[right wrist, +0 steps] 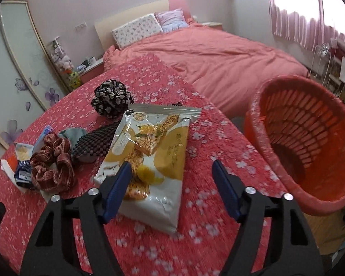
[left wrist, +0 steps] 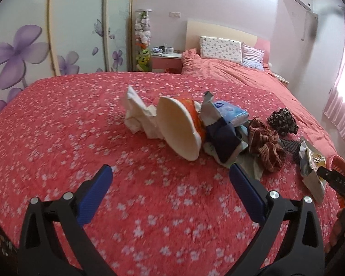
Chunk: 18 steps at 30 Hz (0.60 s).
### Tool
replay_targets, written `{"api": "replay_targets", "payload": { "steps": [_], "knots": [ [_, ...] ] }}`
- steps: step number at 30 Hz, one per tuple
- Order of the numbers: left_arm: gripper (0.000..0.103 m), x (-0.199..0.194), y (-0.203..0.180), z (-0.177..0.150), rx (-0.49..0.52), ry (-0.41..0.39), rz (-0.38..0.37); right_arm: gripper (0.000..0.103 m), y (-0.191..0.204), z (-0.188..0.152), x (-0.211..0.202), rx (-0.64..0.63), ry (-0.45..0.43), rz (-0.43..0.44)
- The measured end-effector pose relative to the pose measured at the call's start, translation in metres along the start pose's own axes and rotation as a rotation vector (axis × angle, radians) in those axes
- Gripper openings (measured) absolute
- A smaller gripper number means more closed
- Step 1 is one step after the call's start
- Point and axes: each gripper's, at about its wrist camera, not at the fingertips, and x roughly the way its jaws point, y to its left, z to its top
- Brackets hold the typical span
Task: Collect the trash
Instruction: 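Grasp the yellow snack bag with the right tool while the left tool grasps the white paper cup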
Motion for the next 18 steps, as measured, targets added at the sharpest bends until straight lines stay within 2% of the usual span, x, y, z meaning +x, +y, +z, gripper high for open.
{"api": "replay_targets", "payload": {
  "steps": [1,3,4,5,7,8,11,14,18],
  "knots": [
    [0.099,0.003,-0.001,0.002,0.002,0.001,-0.009,0.063,0.002,0.001,0.003,0.0,0.009,0.008],
    [0.099,0.009,-0.003,0.005,0.006,0.0,-0.026,0.049,0.005,0.002,0.009,-0.005,0.025,0.024],
    [0.098,0.011,-0.003,0.007,0.006,-0.001,-0.035,0.045,0.005,0.003,0.011,-0.008,0.034,0.027],
    [0.097,0.014,-0.004,0.008,0.006,0.0,-0.043,0.036,0.005,0.002,0.012,-0.008,0.04,0.034],
    [0.093,0.02,-0.005,0.011,0.007,0.004,-0.055,0.027,0.005,0.0,0.011,-0.011,0.037,0.038],
    [0.091,0.022,-0.005,0.012,0.005,0.007,-0.061,0.019,0.006,-0.001,0.009,-0.02,0.032,0.039],
    [0.082,0.031,-0.004,0.016,-0.012,0.025,-0.086,0.007,0.007,-0.002,0.003,-0.037,0.01,0.056],
    [0.073,0.04,-0.002,0.019,-0.028,0.044,-0.098,0.004,0.008,-0.001,-0.006,-0.053,-0.019,0.054],
    [0.053,0.053,0.001,0.022,-0.056,0.079,-0.114,0.003,0.011,0.002,-0.011,-0.073,-0.045,0.052]
  ]
}}
